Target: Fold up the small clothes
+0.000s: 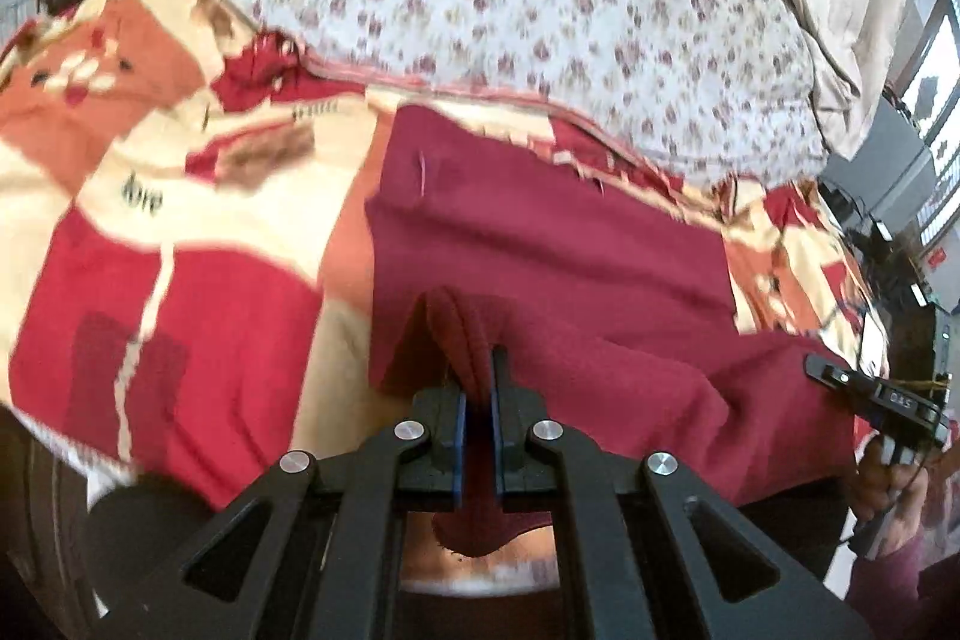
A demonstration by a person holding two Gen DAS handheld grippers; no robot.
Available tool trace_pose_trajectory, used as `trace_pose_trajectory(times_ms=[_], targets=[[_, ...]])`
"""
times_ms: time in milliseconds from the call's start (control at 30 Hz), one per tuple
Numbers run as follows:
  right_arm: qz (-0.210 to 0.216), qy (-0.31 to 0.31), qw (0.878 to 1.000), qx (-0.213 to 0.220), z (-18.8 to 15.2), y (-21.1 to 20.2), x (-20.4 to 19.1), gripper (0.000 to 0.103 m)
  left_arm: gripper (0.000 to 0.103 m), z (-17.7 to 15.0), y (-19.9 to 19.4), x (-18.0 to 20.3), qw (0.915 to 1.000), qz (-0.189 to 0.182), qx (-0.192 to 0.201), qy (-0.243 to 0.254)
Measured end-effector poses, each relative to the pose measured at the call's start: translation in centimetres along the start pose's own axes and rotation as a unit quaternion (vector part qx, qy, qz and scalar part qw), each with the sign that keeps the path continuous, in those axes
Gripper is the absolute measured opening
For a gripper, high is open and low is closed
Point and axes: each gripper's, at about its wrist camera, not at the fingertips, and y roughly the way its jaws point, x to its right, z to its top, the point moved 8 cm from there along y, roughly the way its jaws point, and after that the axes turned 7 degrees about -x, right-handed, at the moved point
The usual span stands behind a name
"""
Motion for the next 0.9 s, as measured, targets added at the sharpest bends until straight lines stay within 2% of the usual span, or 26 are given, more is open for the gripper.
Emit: trace_pose_trajectory(times_ms=[133,333,667,900], targets=[[-0.008,0.011,1.000,0.023,3.3,0.0,0.9,0.007,0.000,3.6,0.7,0.3,0.9997,0.005,0.023,-0.004],[-0.033,0.023,0.999,0.030,7.4,1.7,2.6,0.007,0.000,7.7,2.0,0.0,0.9988,0.016,0.042,-0.018],[-0.051,0.045,0.997,0.021,12.2,5.1,5.9,0.007,0.000,11.5,7.1,-0.7,0.9985,0.042,0.023,-0.026],[-0.069,0.056,0.996,0.007,14.5,7.3,8.1,0.007,0.000,13.4,9.6,-0.5,0.9978,0.063,0.015,-0.010]])
